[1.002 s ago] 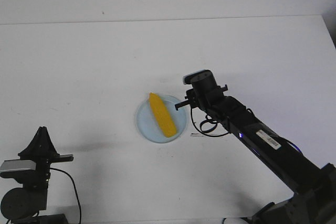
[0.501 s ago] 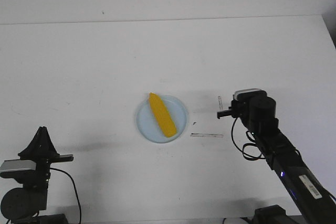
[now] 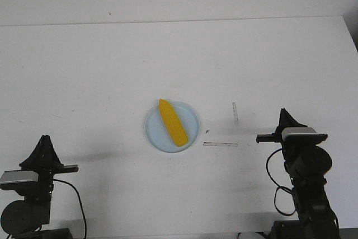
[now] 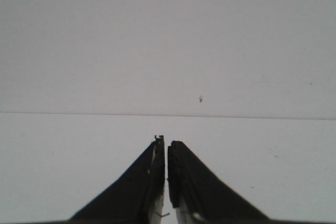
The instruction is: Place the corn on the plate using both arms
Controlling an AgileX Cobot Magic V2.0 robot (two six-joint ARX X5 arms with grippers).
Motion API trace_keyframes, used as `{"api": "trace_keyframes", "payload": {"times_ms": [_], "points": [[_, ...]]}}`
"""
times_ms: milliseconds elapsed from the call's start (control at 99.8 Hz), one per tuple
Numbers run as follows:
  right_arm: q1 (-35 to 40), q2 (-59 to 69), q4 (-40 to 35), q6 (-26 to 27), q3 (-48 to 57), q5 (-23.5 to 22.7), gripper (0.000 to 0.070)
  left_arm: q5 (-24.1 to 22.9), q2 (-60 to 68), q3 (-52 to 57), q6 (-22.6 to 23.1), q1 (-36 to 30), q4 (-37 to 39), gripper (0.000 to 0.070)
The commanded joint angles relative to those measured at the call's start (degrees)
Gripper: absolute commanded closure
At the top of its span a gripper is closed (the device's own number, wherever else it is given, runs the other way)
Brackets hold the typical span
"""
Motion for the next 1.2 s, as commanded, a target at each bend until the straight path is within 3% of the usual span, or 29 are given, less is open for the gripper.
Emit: {"api": "trace_keyframes", "payload": {"times_ms": [0,231,481,1193], "points": [[0.0,-3.8,-1.7,-0.2,-0.2,0.0,0.0689,-0.1,-0.1,0.2,-0.1,0.1,0.9,0.0699],[0.0,-15.6,-7.7,-0.2,-0.2,0.0,0.0689,-0.1,-0.1,0.2,-0.1,0.1,0.9,0.0699],[0.0,-23.5,-8.2,-0.2,-0.2,0.0,0.0689,-0.1,-0.1,0.2,-0.1,0.1,0.9,0.0699],[0.0,-25.0,-8.2,-0.3,-0.2,0.0,0.0689,-0.1,-0.1,0.2,-0.1,0.1,0.9,0.0699]]}}
